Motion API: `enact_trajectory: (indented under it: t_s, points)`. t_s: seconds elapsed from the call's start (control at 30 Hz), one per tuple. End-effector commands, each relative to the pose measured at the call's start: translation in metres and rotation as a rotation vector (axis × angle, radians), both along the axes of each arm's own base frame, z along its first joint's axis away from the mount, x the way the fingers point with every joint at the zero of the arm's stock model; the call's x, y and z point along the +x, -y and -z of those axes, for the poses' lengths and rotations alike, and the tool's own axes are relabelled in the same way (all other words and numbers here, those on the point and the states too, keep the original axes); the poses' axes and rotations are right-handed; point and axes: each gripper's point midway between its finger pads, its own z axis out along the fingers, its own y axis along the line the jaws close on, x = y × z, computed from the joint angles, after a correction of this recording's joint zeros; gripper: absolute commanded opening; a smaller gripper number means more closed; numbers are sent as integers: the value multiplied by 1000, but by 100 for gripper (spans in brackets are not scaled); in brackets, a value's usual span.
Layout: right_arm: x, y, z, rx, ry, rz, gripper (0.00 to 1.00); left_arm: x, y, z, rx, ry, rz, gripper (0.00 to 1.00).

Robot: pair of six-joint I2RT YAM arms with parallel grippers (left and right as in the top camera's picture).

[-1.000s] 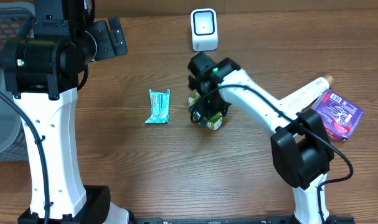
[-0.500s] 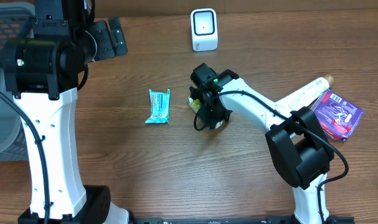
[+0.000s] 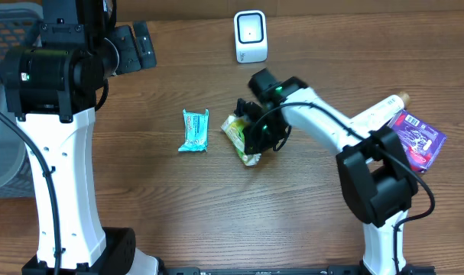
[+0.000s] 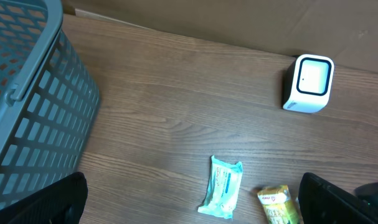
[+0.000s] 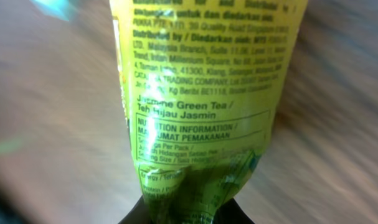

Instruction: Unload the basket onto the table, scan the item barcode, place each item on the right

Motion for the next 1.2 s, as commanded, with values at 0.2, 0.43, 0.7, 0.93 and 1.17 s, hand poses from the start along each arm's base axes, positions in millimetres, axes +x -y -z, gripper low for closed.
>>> enact_trajectory:
  t_s: [0.2,0.43,0.7,0.93,1.17]
  points:
    - [0,14,-20,448,-315,235,22,2,-2,-2,-2,10,-20,100]
    - [0,48,9,263,-296,302,78,2,-2,-2,-2,10,-20,100]
    - [28,83,-1,13,-174,324,100,2,-2,-2,-2,10,-20,100]
    - [43,66,-33,-92,-35,241,100,2,-2,-2,-2,10,-20,100]
    - [14,10,-26,-154,31,134,100,2,-2,-2,-2,10,-20,100]
